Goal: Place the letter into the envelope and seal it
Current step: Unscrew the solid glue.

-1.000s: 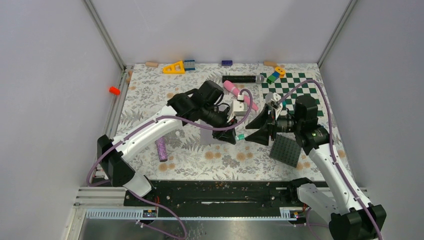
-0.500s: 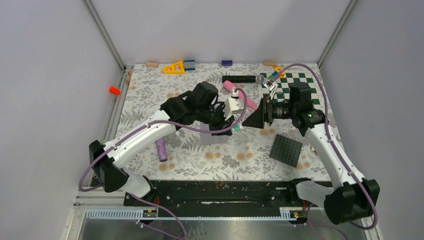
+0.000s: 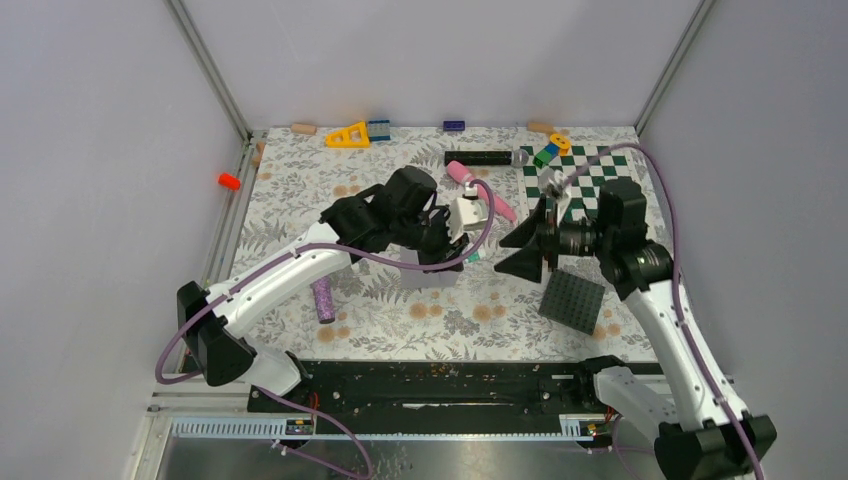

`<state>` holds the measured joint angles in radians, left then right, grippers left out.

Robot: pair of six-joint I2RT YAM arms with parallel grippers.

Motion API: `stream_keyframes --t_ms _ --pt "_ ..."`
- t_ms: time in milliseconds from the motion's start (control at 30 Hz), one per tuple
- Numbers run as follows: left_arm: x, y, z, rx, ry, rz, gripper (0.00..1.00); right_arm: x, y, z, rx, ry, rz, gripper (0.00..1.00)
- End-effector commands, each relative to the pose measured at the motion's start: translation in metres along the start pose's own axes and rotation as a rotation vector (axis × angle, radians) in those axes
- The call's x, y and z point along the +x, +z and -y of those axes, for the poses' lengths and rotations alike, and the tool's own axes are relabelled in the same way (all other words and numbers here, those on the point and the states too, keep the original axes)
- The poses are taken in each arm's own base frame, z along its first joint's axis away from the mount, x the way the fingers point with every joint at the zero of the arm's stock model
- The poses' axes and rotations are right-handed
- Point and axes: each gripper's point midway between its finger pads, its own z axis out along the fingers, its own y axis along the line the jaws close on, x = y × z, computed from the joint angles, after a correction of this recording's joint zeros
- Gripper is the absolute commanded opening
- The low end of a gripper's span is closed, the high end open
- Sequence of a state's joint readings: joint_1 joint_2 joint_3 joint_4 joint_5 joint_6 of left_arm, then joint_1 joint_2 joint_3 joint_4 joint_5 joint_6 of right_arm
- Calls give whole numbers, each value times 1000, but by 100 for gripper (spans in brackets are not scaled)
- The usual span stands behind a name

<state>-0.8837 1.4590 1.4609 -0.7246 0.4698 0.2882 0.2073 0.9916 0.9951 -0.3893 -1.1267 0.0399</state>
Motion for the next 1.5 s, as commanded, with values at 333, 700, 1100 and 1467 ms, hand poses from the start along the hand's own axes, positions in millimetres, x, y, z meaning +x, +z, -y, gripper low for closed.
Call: stream_keyframes --t_ms 333,700,1100,1467 --pt "-6 -3 59 358 4 21 14 37 -11 -28 -262 -1078 70 81" --pt "-7 -1 64 405 -11 14 14 65 2 -30 -356 -1084 68 67" --pt "-4 1 63 405 -16 5 14 63 15 -29 -372 -1037 41 51" --pt "-7 -2 56 342 7 13 13 50 23 -21 -309 -886 41 24"
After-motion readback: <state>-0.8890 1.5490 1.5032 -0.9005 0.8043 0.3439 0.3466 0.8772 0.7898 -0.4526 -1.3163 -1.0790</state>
